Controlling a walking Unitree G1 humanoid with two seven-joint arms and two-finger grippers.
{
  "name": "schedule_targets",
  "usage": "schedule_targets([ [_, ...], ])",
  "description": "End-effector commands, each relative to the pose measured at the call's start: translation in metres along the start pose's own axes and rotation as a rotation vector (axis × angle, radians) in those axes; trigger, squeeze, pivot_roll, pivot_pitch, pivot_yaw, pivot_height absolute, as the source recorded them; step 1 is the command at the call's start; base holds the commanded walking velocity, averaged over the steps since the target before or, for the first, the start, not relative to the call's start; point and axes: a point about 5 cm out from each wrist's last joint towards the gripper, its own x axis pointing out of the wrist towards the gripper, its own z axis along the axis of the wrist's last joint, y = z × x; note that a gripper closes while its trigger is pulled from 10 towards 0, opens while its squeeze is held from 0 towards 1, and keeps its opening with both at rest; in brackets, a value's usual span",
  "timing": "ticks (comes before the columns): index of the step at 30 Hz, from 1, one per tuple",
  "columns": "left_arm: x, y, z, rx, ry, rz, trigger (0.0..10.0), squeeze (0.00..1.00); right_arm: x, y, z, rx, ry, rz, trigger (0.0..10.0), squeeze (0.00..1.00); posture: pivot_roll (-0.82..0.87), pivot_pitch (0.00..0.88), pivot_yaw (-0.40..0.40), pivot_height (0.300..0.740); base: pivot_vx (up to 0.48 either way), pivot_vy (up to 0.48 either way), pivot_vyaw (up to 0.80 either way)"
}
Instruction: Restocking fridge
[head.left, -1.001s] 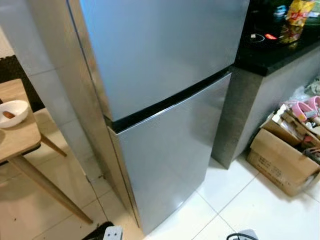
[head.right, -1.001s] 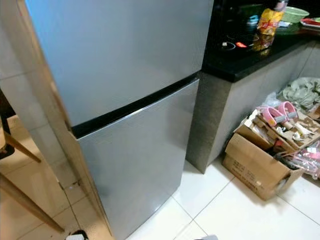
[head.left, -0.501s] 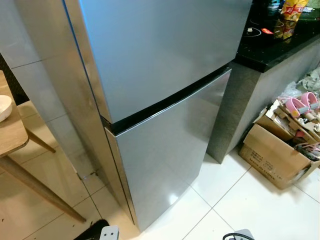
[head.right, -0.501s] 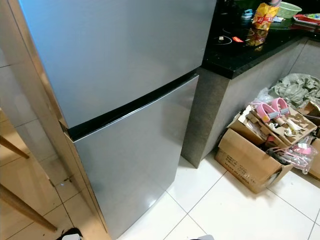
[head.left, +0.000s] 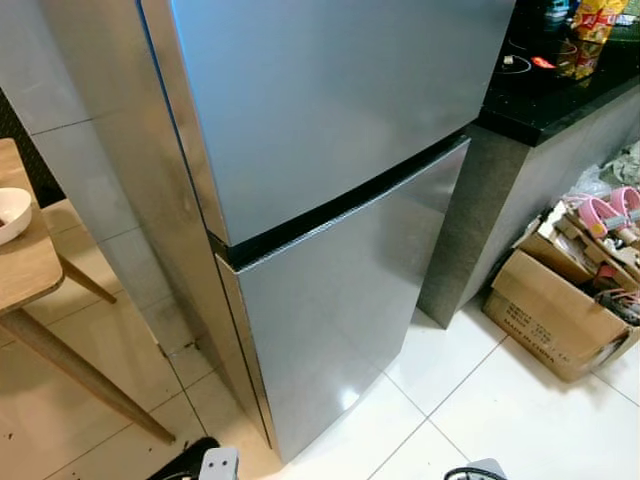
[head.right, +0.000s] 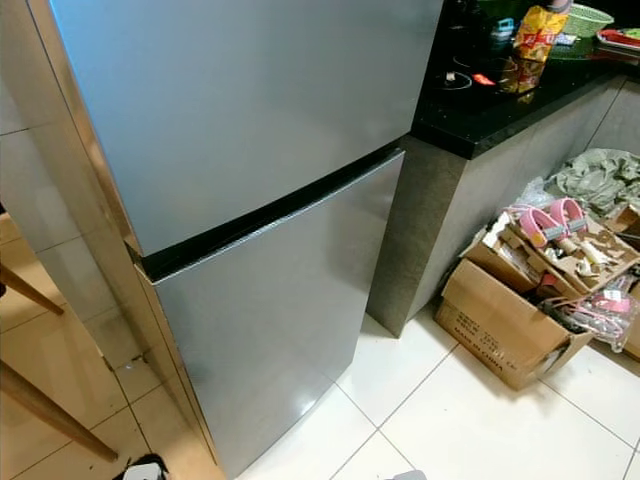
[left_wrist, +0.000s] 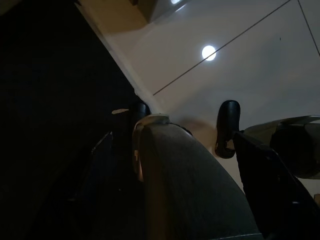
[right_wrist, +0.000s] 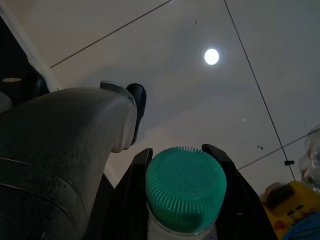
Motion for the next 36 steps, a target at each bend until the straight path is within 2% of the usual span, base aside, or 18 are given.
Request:
schedule_targets([
  [1,-0.0002,0.0021,0.0018,-0.005,-0.008,0.012,10.0,0.0,-0.001,-0.0029,-0.0037,-0.012,0.012,-0.005,10.0,0.0,-0.05,0.0,-0.031,0.74,0.0,0.0,0.0],
  [8,0.001,-0.0032,0.0006,-0.008,-0.003,0.003,10.0,0.0,-0.0011,-0.0048,-0.0026,-0.017,0.008,-0.009,10.0,0.0,-0.05,0.0,-0.027,0.74,0.0,0.0,0.0],
  [17,-0.0011,0.0058,0.002,-0.013,-0.01,0.02,10.0,0.0,-0.0009,-0.0029,-0.0028,-0.029,0.011,0.0,10.0,0.0,-0.03,0.0,-0.025,0.74,0.0,0.0,0.0],
  [29,0.0005,0.0006,0.0041,-0.009,-0.014,0.013,10.0,0.0,0.0,-0.0021,0.0026,-0.035,-0.003,0.006,10.0,0.0,-0.03,0.0,-0.029,0.74,0.0,0.0,0.0],
  [36,-0.0001,0.0047,0.0068,-0.001,-0.016,0.02,10.0,0.0,0.0007,0.0009,0.0037,-0.032,-0.003,0.011,10.0,0.0,-0.03,0.0,-0.009,0.74,0.0,0.0,0.0],
])
